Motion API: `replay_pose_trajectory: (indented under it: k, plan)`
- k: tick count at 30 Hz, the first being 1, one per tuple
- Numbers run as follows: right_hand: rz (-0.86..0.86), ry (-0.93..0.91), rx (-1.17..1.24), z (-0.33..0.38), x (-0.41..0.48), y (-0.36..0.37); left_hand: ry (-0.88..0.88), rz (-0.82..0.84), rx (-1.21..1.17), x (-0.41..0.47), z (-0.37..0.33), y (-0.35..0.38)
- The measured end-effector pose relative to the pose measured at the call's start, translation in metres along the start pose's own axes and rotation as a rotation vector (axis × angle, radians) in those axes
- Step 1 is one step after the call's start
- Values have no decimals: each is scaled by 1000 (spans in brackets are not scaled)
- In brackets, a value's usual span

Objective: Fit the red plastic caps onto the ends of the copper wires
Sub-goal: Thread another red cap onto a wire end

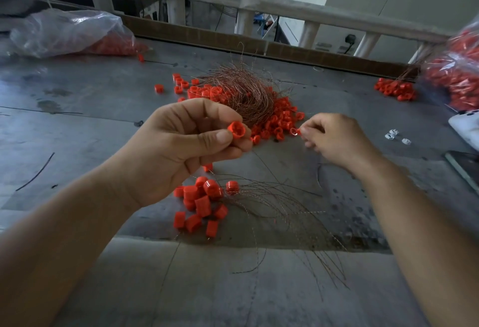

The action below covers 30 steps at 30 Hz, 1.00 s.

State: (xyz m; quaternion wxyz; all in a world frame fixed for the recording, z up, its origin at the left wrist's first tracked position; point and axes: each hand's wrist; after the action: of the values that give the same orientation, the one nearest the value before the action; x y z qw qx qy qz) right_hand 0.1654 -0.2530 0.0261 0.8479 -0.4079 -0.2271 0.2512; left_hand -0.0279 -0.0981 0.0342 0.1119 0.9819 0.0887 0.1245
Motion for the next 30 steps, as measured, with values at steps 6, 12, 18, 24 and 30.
replay_pose_trajectory:
  k: [6,12,18,24,30]
  plan:
    - [8,-61,439,28,-12,1,-27,-31,26,0,0,1]
    - [134,-25,733,44,-24,7,-37,-45,41,1,2,1]
    - [221,84,847,48,-26,11,-38,-37,61,0,2,1]
    - [121,-48,558,47,-26,21,-41,-35,64,1,2,1]
    - [30,-104,135,43,-23,25,-42,-39,58,1,2,2]
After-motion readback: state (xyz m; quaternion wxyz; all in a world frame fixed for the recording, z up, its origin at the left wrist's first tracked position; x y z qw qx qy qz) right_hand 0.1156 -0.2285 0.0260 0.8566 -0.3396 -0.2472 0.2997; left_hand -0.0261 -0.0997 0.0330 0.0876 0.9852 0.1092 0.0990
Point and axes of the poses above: each hand's wrist, its own x-axis towards the middle knuckle, its own y-axis out of the palm, z = x × y, and after that the axes turned 4 degrees about x, right-handed
